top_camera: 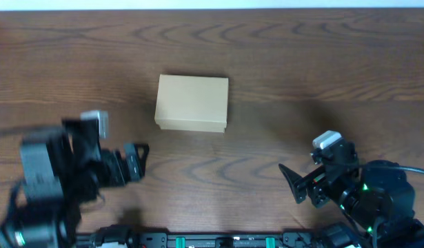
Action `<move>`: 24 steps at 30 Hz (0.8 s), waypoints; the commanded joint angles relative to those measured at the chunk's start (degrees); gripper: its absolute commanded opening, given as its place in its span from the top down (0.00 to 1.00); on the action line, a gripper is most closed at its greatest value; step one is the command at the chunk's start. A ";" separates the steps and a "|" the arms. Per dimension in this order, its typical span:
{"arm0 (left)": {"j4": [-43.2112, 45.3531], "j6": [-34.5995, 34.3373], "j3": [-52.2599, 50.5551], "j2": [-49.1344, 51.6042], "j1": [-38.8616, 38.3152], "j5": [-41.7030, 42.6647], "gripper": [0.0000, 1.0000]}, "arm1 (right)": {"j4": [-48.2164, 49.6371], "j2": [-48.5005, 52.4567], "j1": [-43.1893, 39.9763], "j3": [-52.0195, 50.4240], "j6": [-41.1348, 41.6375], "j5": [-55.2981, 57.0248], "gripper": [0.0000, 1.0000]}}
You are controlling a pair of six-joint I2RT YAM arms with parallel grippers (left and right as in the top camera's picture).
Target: Pack container
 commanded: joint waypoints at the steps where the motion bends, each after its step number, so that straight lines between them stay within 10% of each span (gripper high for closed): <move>1: 3.34 -2.27 -8.87 -10.36 0.11 2.89 0.04 | -1.97 -0.09 -0.35 -0.26 -0.57 -0.07 0.01; 13: 4.74 0.87 -14.60 -27.19 0.11 -4.57 0.05 | -6.36 -0.09 -0.35 -0.26 -0.57 -0.04 0.01; 24: 13.51 21.51 -22.82 -27.23 0.11 -8.28 0.05 | -6.36 -0.09 -0.35 -0.26 -0.57 -0.07 0.01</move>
